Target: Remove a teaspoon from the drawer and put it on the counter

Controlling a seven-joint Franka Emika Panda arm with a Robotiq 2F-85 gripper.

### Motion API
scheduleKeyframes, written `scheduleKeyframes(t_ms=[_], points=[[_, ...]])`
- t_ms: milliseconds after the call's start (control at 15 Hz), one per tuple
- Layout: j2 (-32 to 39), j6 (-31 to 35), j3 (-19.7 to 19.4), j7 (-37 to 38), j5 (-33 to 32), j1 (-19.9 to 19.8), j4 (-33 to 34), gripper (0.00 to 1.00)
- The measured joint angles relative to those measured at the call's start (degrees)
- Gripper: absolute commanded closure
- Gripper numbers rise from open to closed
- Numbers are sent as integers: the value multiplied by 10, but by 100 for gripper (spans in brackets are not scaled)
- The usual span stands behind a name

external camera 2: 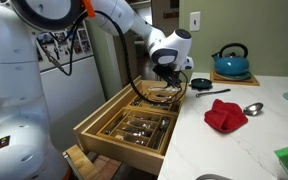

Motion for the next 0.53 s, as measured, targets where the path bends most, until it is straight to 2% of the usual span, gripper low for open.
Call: scheduleKeyframes(t_ms=[533], points=[[-90,97,-62,-14,81,8,-81,99]])
